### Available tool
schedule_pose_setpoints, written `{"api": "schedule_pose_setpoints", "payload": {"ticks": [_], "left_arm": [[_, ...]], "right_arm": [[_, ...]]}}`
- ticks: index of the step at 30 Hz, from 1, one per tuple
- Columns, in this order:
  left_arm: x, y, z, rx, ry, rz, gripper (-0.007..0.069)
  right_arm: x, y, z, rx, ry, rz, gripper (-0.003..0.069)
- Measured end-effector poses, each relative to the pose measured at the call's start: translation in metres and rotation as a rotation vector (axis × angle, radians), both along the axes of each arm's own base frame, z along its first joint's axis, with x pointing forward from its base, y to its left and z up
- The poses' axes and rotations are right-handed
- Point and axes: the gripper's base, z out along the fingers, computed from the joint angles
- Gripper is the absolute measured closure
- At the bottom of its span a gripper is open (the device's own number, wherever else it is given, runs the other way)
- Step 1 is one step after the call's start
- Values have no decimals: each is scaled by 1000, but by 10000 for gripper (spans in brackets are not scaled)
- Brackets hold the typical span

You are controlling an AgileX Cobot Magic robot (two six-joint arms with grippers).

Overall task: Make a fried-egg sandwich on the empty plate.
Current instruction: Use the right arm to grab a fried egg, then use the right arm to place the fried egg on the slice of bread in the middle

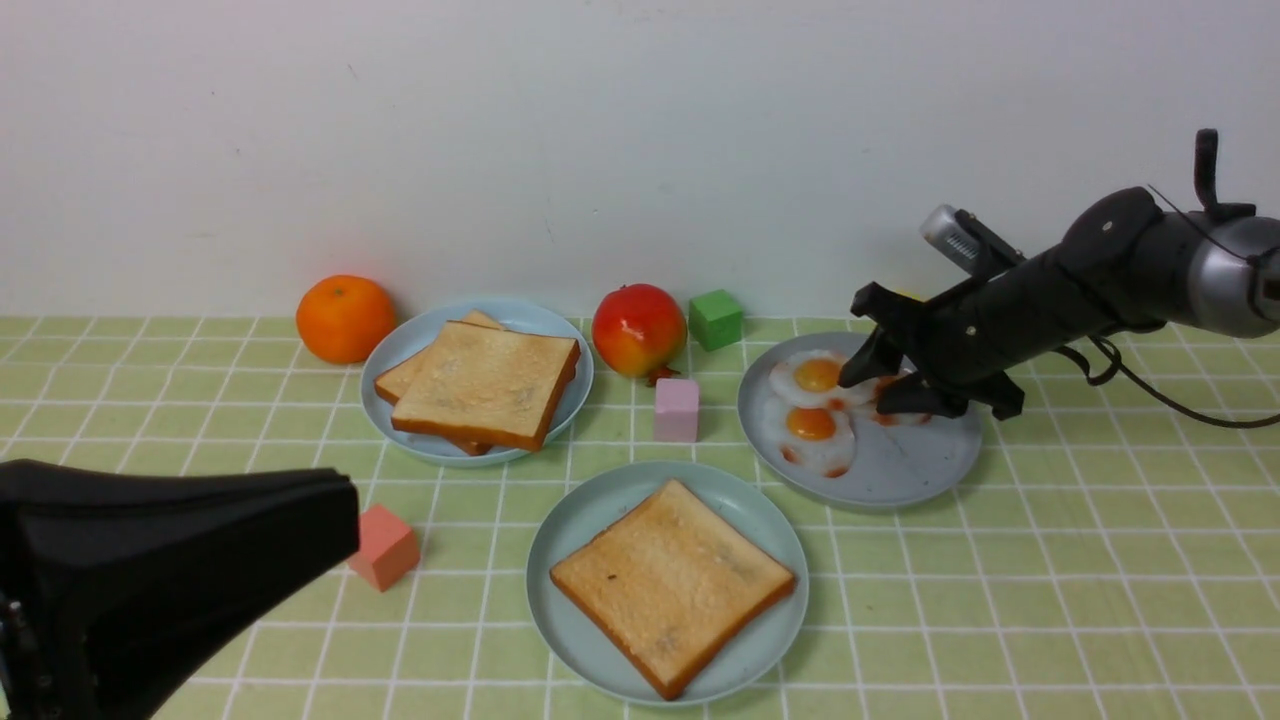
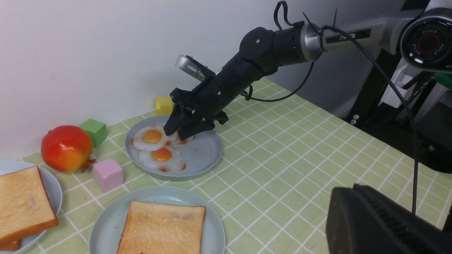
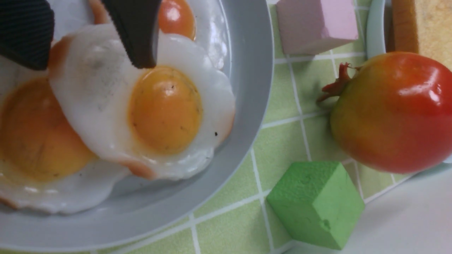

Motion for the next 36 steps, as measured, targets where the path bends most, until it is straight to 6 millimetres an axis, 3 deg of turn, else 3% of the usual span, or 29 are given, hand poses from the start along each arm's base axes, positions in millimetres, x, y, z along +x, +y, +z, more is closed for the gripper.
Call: {"api": "schedule_pose_setpoints", "payload": {"ticks": [9, 17, 21, 25, 29, 36], "left_arm": [[0, 0, -1, 7, 6, -1, 636], [0, 0, -1, 8, 7, -1, 634], [0, 0, -1, 8, 7, -1, 634], [0, 0, -1, 9, 8, -1, 634], [0, 0, -1, 10, 8, -1, 634], [0, 0, -2, 17, 15, -3, 630]], "right_arm": [[0, 1, -1, 11, 3, -5, 354], [1, 0, -3, 11, 6, -6, 569], [0, -1, 3, 14, -1, -4, 587], [-4, -6, 17, 22, -1, 12, 587], [-17, -14, 53, 24, -23, 97, 587], [-59, -9, 106, 25, -55, 227, 587]]}}
